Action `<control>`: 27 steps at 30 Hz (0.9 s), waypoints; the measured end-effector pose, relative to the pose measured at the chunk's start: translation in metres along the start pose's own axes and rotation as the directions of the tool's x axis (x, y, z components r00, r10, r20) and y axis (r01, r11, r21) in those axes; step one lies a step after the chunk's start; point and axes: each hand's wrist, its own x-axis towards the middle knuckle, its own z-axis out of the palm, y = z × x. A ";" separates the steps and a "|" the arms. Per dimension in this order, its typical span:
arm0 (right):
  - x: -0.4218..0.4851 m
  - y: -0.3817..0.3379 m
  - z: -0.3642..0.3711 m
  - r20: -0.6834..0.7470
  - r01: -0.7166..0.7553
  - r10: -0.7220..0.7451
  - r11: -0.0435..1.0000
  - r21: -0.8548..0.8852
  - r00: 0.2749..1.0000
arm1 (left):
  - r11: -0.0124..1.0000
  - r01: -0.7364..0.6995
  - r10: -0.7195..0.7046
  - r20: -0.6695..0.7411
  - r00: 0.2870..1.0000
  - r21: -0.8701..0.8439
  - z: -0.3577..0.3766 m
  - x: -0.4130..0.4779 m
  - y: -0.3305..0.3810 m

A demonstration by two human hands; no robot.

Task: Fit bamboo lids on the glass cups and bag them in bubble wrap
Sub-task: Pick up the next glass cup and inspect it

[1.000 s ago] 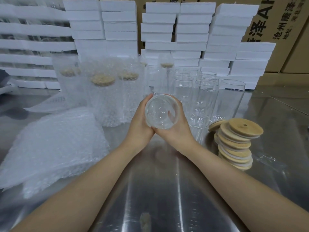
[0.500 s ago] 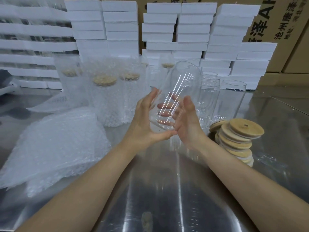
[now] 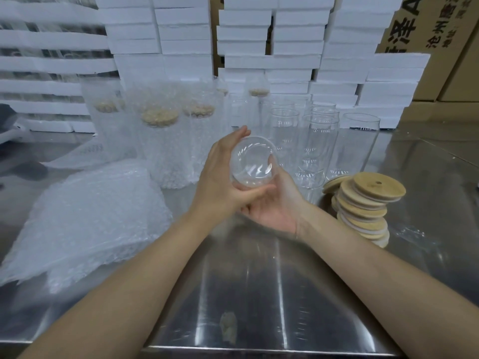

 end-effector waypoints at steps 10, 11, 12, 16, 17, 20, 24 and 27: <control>0.005 0.004 -0.006 -0.051 0.095 -0.100 0.991 -0.097 0.994 | 0.999 -0.015 0.011 -0.080 0.997 -0.051 0.009 -0.003 0.005; 0.006 0.004 -0.007 -0.065 0.134 -0.140 0.987 -0.093 0.988 | 0.998 -0.048 0.044 -0.068 0.997 -0.048 0.008 -0.003 0.005; 0.006 0.003 -0.006 -0.070 0.178 -0.184 0.980 -0.083 0.980 | 0.996 -0.074 0.071 -0.056 0.996 -0.046 0.007 -0.003 0.005; 0.002 -0.001 0.002 -0.107 0.289 -0.309 0.942 -0.169 0.945 | 0.989 -0.021 0.020 -0.008 1.000 -0.149 0.006 -0.002 0.008; 0.001 -0.003 0.003 -0.133 0.303 -0.340 0.923 -0.239 0.931 | 0.984 0.013 -0.013 0.001 1.000 -0.180 0.007 -0.002 0.009; -0.001 -0.006 0.005 -0.112 0.345 -0.407 0.868 -0.356 0.907 | 0.960 0.142 -0.137 0.039 0.990 -0.240 0.010 -0.002 0.008; -0.001 -0.001 0.007 -0.040 0.451 -0.559 0.708 -0.543 0.828 | 0.872 0.335 -0.309 0.129 0.942 -0.356 0.006 0.000 -0.001; -0.001 0.003 0.007 0.022 0.487 -0.608 0.612 -0.623 0.793 | 0.762 0.477 -0.446 0.178 0.877 -0.438 0.007 0.001 -0.010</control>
